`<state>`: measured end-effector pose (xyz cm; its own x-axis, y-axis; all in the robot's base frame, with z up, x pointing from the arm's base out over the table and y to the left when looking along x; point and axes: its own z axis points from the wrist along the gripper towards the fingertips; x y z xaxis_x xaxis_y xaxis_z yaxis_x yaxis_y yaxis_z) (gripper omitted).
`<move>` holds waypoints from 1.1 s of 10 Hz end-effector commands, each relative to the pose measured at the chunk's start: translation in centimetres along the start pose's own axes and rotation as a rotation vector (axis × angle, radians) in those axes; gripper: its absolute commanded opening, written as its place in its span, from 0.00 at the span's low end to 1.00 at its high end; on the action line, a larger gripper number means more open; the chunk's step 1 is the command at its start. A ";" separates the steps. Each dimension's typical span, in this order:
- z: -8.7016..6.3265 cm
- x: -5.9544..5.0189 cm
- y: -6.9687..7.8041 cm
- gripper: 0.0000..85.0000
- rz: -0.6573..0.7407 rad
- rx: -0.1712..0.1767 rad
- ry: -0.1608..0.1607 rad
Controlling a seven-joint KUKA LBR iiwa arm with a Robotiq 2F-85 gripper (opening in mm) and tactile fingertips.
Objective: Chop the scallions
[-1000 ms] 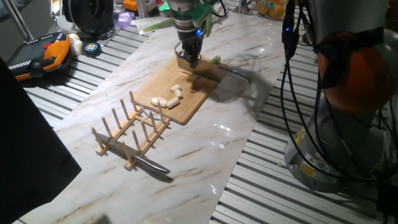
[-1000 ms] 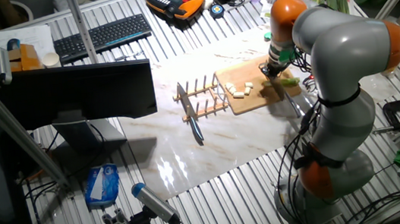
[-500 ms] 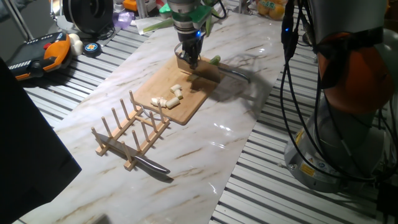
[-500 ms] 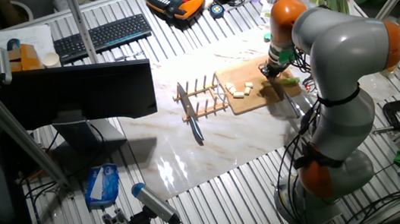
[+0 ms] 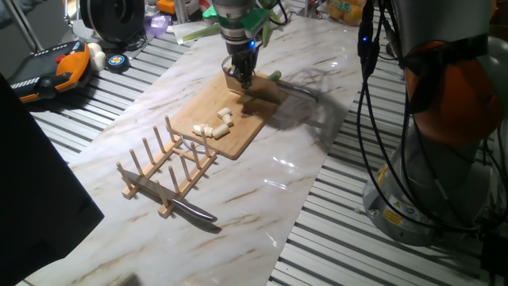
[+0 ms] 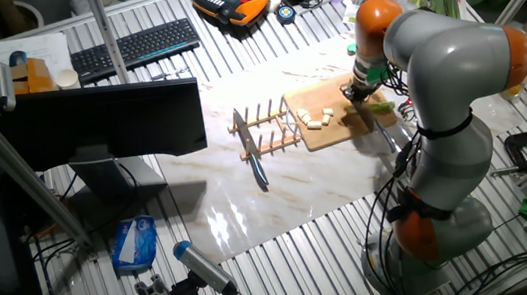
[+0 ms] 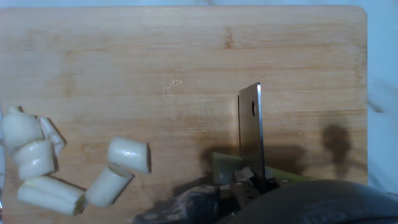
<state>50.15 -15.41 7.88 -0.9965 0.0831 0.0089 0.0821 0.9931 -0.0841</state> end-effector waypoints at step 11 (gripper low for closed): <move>0.9 0.2 0.4 0.01 0.005 -0.001 -0.006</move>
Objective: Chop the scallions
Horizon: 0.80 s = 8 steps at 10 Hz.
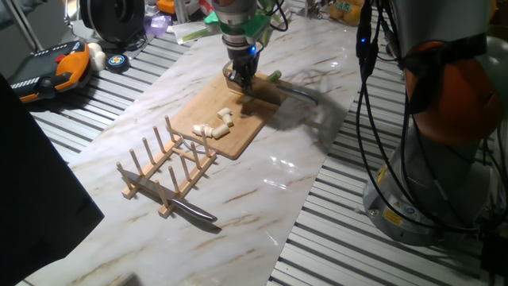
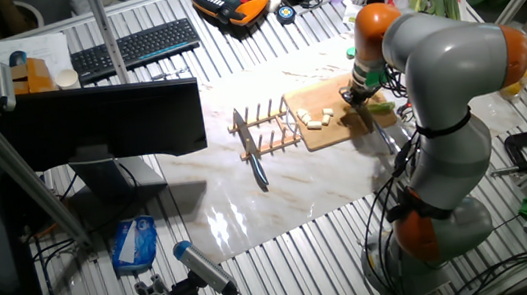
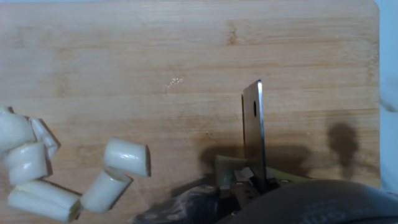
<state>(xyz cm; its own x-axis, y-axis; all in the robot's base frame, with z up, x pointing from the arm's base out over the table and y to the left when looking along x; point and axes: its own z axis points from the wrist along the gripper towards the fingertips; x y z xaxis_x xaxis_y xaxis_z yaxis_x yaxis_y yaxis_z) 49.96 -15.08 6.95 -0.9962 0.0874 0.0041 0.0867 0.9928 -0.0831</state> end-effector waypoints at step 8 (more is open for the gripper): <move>-0.5 -0.2 0.1 0.01 -0.003 -0.007 0.004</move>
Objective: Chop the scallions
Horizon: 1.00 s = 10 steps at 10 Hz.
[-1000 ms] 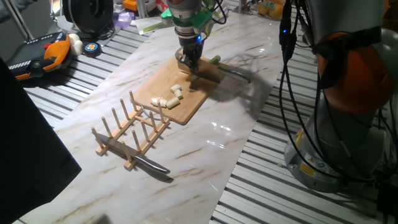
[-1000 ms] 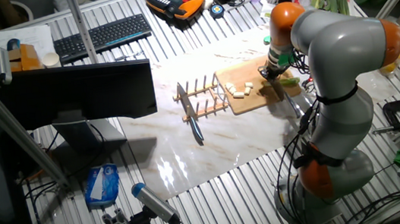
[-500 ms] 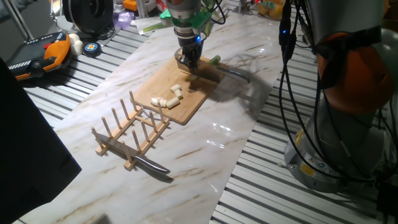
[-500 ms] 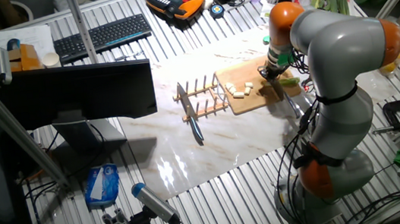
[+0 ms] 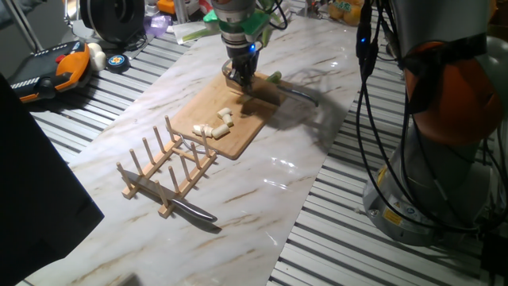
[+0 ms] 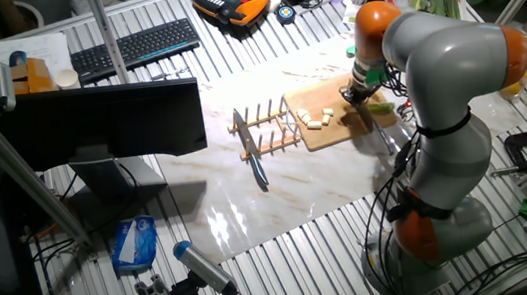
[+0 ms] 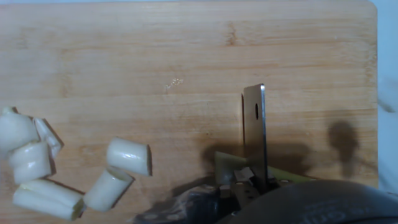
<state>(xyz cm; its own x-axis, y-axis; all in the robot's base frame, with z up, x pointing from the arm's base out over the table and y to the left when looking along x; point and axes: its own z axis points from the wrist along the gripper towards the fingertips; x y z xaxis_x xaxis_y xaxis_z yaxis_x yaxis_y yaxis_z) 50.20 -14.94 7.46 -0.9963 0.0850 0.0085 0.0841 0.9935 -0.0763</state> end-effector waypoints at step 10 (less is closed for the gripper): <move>0.1 -0.9 2.9 0.01 -0.001 -0.016 0.009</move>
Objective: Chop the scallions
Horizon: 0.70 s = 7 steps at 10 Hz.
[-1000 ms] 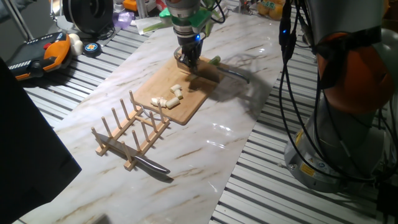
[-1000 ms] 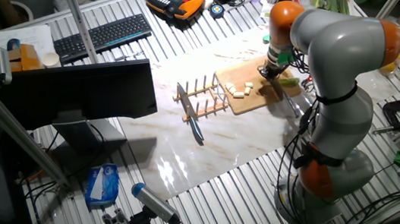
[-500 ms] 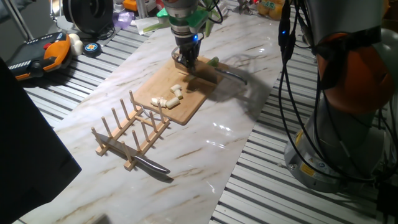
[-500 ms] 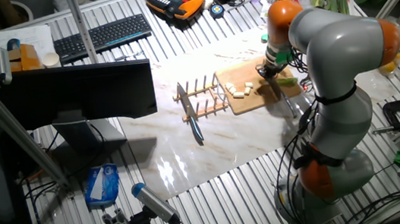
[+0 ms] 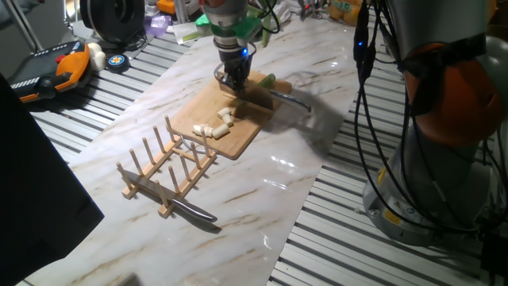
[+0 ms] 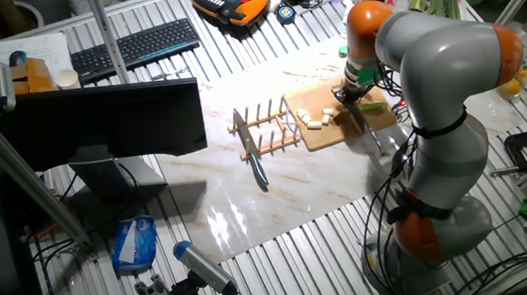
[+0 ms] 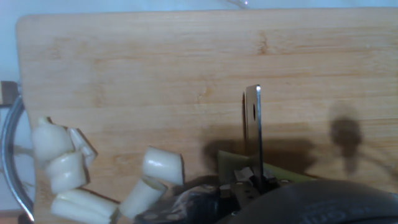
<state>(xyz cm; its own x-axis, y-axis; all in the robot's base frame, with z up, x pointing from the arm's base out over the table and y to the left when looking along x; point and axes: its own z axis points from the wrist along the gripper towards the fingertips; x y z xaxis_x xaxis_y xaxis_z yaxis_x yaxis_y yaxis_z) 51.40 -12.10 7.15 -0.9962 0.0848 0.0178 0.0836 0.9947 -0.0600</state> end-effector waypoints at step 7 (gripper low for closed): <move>-1.2 -1.2 2.5 0.01 0.000 0.001 0.007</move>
<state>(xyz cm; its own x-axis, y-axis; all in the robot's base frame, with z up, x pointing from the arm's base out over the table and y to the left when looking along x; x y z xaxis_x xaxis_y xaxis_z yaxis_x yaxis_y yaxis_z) 52.87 -9.44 8.14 -0.9960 0.0855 0.0252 0.0838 0.9946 -0.0606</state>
